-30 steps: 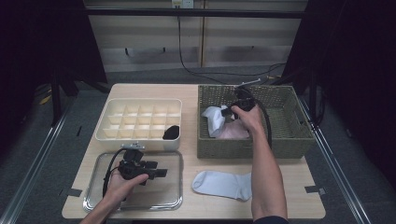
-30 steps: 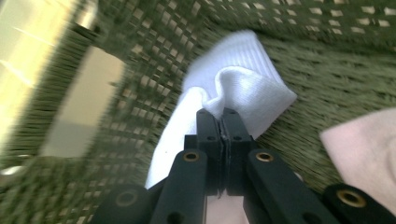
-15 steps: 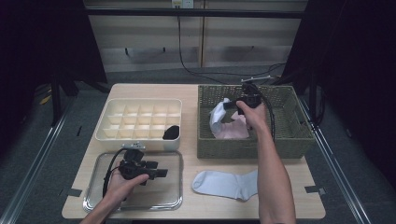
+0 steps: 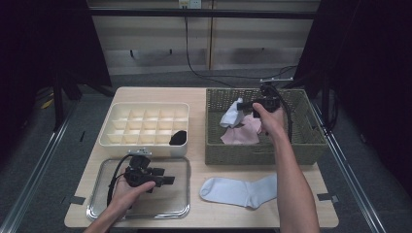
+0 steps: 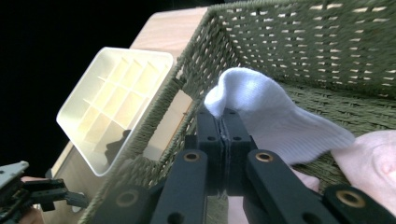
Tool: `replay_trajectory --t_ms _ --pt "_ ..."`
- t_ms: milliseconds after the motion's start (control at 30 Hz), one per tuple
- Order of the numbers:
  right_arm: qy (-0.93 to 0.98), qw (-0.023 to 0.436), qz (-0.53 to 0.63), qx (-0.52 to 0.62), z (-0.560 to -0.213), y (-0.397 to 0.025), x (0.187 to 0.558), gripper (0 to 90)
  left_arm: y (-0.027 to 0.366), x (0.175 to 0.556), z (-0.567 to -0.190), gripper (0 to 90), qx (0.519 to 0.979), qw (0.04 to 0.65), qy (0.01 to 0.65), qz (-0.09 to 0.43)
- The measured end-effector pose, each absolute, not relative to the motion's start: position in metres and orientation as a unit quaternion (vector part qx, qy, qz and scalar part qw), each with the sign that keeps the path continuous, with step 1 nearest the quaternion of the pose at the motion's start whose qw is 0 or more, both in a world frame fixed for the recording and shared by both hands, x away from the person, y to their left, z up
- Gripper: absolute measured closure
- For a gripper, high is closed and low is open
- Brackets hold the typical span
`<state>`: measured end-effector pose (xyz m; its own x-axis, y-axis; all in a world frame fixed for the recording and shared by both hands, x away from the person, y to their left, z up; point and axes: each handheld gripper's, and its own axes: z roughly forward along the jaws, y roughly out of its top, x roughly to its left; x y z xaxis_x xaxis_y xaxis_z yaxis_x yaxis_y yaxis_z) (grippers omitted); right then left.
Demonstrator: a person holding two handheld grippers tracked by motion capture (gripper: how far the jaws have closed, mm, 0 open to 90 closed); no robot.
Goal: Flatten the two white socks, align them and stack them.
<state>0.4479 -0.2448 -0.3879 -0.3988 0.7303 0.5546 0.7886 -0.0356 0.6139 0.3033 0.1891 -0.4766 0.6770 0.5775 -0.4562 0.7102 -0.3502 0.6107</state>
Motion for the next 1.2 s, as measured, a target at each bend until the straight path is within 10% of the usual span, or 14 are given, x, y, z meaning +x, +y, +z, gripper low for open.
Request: replay_trajectory --t_ms 1200 --pt "-0.663 0.026 -0.529 -0.529 -0.340 -0.255 0.419 88.3 0.187 0.305 -0.479 27.7 0.822 0.400 0.398 -0.081"
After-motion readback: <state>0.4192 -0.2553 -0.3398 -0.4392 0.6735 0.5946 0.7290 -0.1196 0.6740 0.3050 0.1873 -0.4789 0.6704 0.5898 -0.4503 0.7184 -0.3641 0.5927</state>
